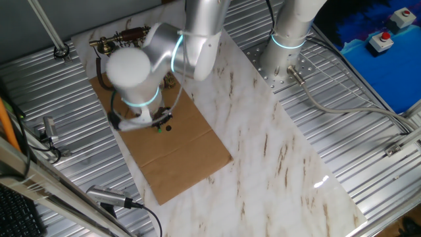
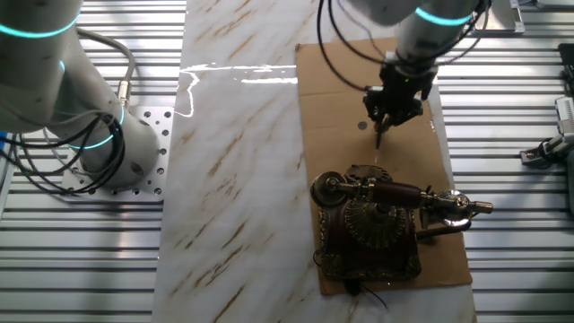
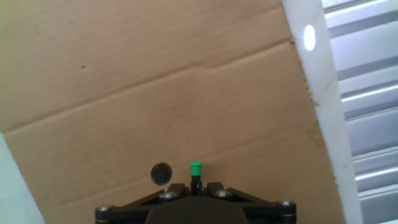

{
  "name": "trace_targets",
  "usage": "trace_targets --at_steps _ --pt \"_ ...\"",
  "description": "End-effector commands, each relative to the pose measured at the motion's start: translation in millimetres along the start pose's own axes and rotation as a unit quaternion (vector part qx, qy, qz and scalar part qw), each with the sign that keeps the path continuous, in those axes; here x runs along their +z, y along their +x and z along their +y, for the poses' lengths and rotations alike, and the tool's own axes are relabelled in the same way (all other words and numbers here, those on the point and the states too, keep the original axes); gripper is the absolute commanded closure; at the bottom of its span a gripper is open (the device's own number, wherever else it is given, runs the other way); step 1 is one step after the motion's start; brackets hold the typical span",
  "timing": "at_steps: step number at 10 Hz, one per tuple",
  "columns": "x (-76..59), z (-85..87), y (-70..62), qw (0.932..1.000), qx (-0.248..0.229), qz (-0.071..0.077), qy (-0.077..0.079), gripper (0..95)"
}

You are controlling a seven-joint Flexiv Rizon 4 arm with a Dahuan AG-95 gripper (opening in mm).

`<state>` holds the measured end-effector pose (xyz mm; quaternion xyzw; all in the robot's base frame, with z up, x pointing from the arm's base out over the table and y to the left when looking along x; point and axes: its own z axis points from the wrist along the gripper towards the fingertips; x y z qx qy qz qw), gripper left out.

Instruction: Dial a number on an old rotary phone

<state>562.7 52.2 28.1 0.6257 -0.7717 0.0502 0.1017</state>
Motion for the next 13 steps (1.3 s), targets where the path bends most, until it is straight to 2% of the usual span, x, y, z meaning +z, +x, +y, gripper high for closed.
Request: trace_targets --at_steps 1,4,5,8,10,13 --pt "-6.5 -5.6 -3.3 0.9996 -0.008 0.028 -0.002 95.0" --pt "-12.4 -6.2 -0.1 0.9987 0.001 0.052 -0.003 95.0" --pt "-14.9 -5.1 3.4 0.9980 0.000 0.063 -0.002 95.0" --pt "-20.9 2.3 17.5 0.9965 0.001 0.084 -0.005 95.0" --pt "-23.3 6.0 24.3 0.9960 0.003 0.089 -0.004 95.0" --pt "-23.2 6.2 26.5 0.9958 0.003 0.092 -0.002 95.0"
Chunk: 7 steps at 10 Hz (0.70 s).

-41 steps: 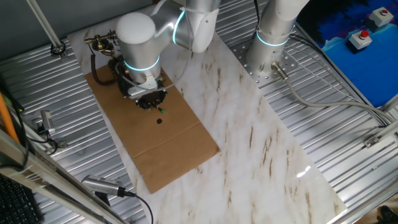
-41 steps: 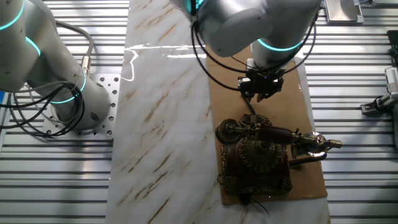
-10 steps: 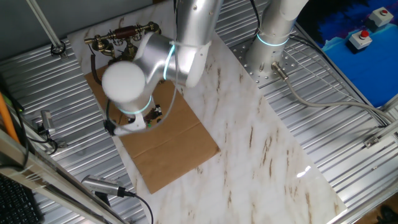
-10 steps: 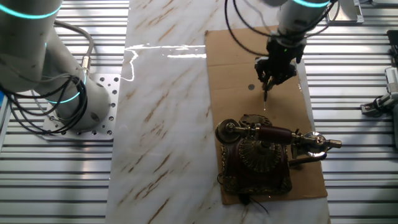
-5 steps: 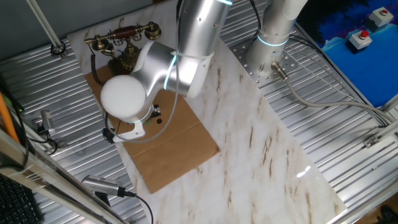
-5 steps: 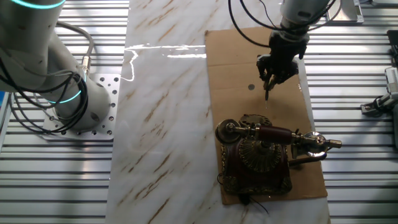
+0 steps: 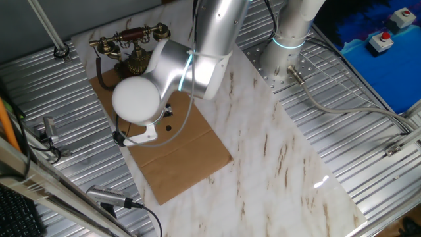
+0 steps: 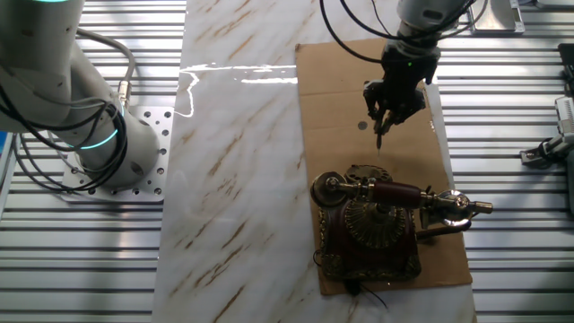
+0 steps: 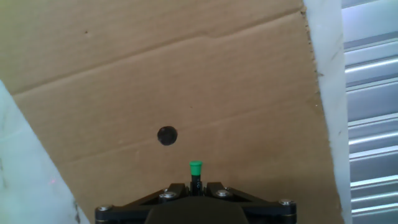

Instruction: Dial a number on an old rotary phone

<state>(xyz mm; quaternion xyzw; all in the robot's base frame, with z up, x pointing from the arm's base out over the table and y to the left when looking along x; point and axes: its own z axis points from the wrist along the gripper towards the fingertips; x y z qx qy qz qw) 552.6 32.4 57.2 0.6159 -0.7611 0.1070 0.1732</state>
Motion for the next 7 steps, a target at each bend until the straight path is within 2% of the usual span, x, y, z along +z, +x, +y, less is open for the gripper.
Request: trace_targets --at_steps 1,4,7 --pt "0.3 -1.2 -0.7 1.0000 -0.002 0.001 0.000 95.0" --pt "4.8 -4.5 7.1 0.9999 -0.010 -0.002 -0.001 95.0" --pt "5.2 -3.8 9.6 0.9999 -0.014 0.000 -0.001 95.0"
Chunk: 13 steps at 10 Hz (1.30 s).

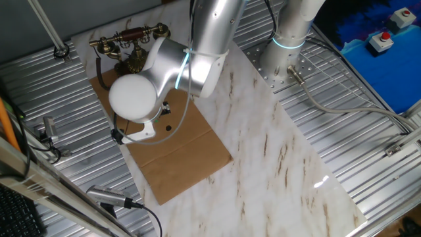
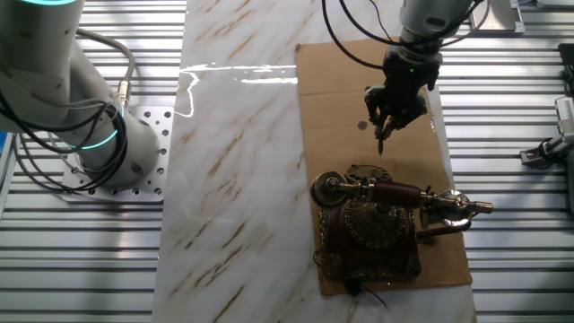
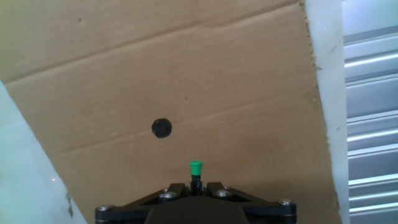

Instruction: Dial a number on an old rotary phone

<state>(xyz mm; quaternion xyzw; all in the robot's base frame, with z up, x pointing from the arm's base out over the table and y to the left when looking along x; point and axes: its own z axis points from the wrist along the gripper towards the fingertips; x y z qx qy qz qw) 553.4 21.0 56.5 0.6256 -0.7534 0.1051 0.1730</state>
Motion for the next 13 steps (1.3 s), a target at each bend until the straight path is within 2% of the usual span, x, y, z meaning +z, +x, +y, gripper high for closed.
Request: trace_targets --at_steps 1,9,13 --pt "1.0 -0.4 0.2 1.0000 -0.003 0.000 -0.001 95.0" --pt "7.0 -3.8 4.6 0.9999 -0.010 -0.003 0.000 95.0" --pt "7.1 -4.3 3.8 1.0000 -0.002 -0.009 -0.003 95.0"
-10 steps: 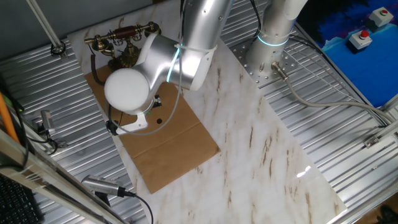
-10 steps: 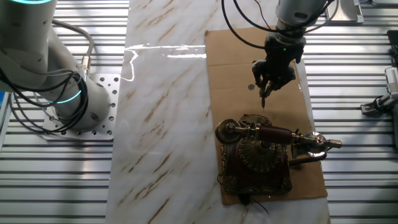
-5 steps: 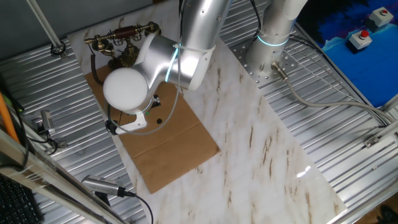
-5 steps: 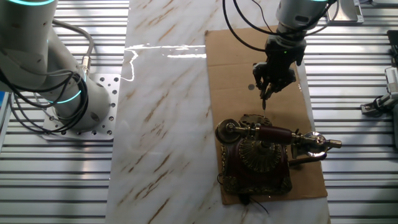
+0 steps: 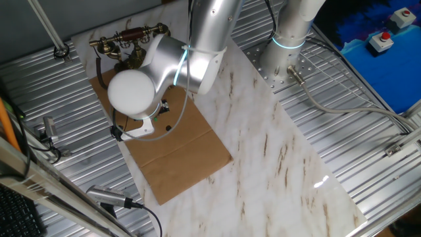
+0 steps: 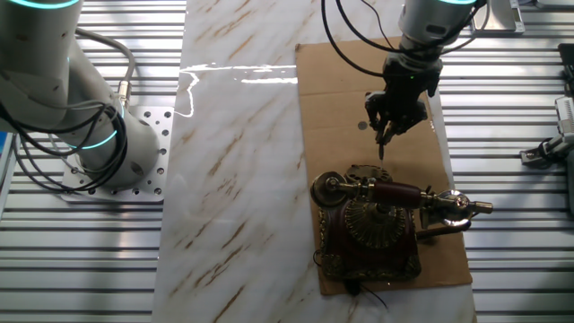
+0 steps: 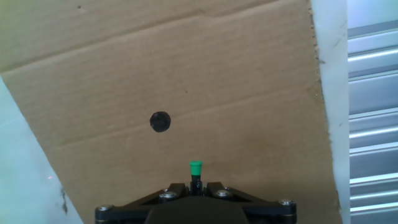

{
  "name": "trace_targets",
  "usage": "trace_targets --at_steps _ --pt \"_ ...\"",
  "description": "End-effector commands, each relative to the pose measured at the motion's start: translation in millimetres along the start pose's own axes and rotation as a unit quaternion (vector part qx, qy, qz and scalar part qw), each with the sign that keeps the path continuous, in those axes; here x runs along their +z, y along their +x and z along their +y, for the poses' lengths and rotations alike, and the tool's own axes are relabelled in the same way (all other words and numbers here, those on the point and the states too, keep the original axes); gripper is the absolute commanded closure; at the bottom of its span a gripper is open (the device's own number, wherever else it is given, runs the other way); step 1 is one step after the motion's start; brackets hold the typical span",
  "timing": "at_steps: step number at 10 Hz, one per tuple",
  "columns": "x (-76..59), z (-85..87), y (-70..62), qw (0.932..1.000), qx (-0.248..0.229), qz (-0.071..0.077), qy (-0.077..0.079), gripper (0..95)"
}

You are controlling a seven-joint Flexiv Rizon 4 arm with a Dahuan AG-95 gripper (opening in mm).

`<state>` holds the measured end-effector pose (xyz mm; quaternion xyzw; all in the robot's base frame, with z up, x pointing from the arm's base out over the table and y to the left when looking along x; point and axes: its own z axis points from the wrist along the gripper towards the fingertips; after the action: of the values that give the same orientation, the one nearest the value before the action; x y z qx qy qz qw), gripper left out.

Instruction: Dial a number on an old rotary phone

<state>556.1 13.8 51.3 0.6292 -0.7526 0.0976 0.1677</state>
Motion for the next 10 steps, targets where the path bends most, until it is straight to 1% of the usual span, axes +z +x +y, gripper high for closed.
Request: trace_targets --at_steps 1,5,7,10 --pt "-0.5 0.2 -1.2 1.0000 0.004 -0.001 -0.002 95.0" --pt "-1.4 0.2 -3.6 1.0000 0.006 0.000 -0.002 95.0" --pt "-2.3 0.9 -4.5 0.9999 0.014 0.001 -0.005 95.0" --pt "-3.5 1.5 -6.3 0.9996 0.025 0.009 -0.011 95.0"
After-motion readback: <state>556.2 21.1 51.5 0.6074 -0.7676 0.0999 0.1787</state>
